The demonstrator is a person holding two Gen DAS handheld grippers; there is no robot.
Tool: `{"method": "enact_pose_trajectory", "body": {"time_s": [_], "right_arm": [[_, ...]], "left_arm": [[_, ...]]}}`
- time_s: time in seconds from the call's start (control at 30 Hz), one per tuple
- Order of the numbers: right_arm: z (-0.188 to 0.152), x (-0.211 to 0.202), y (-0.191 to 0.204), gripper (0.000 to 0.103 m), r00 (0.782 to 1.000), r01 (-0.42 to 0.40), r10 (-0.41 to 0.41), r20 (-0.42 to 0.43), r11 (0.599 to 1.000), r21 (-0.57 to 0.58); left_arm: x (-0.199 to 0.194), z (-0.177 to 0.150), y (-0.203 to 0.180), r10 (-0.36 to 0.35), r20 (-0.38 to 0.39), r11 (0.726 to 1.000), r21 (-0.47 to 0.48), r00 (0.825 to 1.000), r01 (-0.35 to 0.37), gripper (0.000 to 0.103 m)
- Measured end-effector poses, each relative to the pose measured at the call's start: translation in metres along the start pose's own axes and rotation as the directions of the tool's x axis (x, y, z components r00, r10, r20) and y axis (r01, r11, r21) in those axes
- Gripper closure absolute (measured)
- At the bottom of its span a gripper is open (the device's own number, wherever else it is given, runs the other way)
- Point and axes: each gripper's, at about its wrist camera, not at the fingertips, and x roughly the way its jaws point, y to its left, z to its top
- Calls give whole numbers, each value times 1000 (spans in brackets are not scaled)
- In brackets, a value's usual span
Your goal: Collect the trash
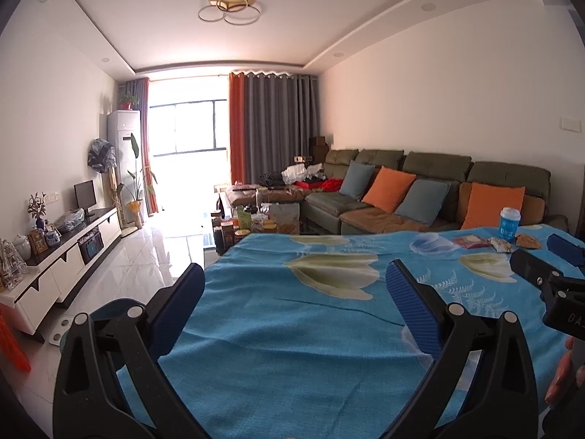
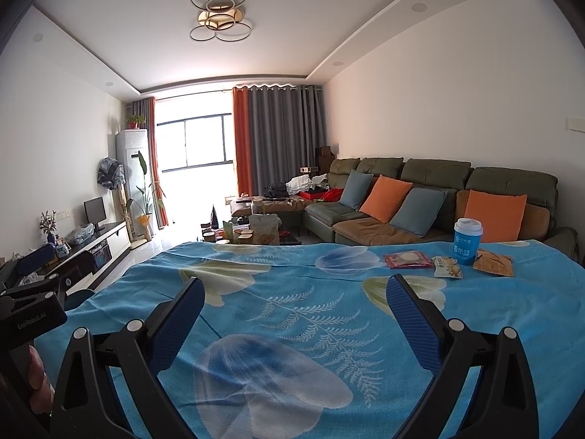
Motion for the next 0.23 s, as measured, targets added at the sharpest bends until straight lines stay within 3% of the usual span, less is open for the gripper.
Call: {"method": "enact_pose_trajectory", "body": {"time_s": [0.13, 0.23], "right_arm": [[0, 3, -7, 7, 1000, 18, -17, -21, 1000, 6], [2, 9, -19, 7, 998, 42, -41, -52, 999, 10]], "left_arm": [[20, -1, 2, -41, -94, 999, -14, 995, 40, 6], [47, 0, 3, -82, -197, 997, -29, 977, 78, 6]]}}
